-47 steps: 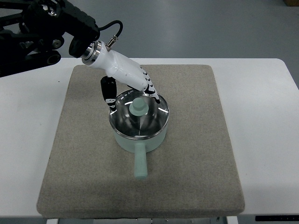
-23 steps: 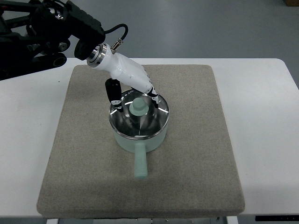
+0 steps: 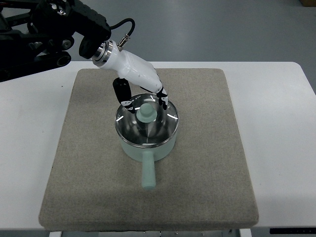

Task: Place lid left of pot with left hand
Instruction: 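Close the left hand's fingers around the lid's mint-green knob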

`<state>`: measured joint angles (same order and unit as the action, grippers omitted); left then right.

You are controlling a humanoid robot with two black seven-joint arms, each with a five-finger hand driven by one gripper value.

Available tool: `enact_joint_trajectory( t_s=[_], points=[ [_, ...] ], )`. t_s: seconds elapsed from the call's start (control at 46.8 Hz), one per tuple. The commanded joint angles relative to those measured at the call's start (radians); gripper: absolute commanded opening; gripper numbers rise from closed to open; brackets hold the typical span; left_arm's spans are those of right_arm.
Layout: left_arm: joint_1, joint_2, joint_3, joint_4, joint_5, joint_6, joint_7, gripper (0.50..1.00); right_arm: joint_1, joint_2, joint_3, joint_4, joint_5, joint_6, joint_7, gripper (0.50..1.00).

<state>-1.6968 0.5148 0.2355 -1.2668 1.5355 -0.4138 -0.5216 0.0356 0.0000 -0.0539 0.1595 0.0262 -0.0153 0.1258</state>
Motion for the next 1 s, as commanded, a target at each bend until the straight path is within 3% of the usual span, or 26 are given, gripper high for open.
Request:
enact_joint_trajectory(
  t_s=[0.0,0.128,0.235,0.982],
  points=[
    [0.000,0.001,0.004,0.000,0.002,-0.003,0.000,0.840,0.001,0.000,0.000,0.000,0.000,0.000,0.001,0.924],
    [0.002,0.001,0.004,0.001,0.003,-0.006,-0.001,0.870,0.000,0.000,-0.001,0.000,0.000,0.000,0.000,0.924],
    [0.006,0.002,0.005,-0.002,0.003,-0.011,-0.005,0.964,0.001,0.000,-0.001,0.000,0.000,0.000,0.000,0.924],
    [0.028,0.004,-0.018,0.001,-0.005,-0.006,-0.003,0.949,0.001,0.000,0.000,0.000,0.000,0.000,0.000,0.924]
  ],
)
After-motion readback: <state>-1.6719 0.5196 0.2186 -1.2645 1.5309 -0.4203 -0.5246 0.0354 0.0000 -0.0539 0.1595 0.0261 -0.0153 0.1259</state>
